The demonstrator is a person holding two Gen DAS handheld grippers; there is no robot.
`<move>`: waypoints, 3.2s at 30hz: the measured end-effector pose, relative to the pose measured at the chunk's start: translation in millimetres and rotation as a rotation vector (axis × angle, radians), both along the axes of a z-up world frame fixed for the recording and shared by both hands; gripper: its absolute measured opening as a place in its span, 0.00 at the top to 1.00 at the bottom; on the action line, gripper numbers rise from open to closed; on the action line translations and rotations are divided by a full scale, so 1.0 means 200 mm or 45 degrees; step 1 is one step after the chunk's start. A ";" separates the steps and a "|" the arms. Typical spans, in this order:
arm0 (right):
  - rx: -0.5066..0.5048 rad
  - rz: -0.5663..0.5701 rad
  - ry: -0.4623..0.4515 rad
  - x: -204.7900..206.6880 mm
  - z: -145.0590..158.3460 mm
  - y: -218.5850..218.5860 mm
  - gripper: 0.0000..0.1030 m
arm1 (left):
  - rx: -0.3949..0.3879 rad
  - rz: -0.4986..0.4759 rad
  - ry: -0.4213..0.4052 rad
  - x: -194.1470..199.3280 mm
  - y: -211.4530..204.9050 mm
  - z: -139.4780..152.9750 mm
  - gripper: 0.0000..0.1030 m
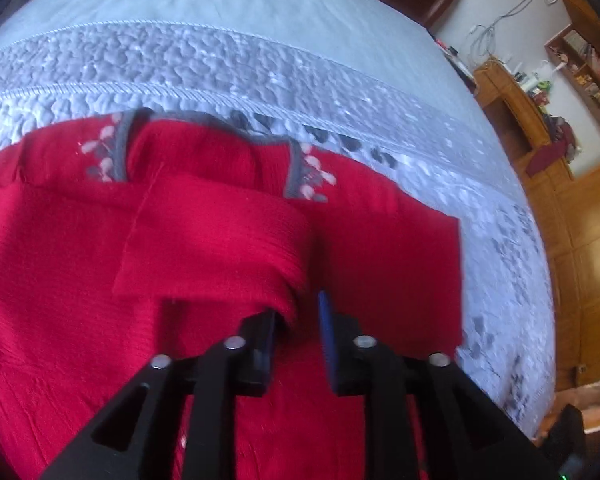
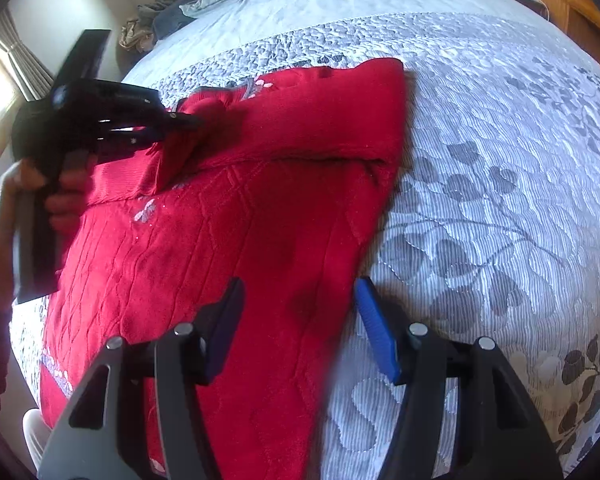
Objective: Fold small clothes
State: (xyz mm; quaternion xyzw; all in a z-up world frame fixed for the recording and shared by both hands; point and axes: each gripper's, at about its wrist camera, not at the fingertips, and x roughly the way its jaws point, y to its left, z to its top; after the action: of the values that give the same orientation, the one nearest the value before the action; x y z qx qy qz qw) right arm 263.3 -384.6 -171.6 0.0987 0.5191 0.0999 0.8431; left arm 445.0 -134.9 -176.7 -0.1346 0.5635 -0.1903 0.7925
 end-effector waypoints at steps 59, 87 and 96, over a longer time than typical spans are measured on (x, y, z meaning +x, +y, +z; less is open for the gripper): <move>-0.210 0.139 0.350 1.09 0.06 0.81 0.93 | 0.261 0.208 0.059 0.09 0.95 -0.19 0.51; 0.053 0.026 0.260 0.83 -0.01 0.02 0.97 | 0.328 0.223 0.038 0.12 0.90 -0.21 0.50; 0.067 -0.042 0.366 0.70 -0.13 -0.07 0.98 | 0.377 0.223 0.015 0.12 0.87 -0.21 0.50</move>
State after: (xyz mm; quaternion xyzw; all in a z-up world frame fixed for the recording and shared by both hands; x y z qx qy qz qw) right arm 403.1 -398.4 -196.9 0.1427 0.6298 0.0844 0.7588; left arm 469.5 38.9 -218.9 -0.0661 0.5762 -0.0345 0.8139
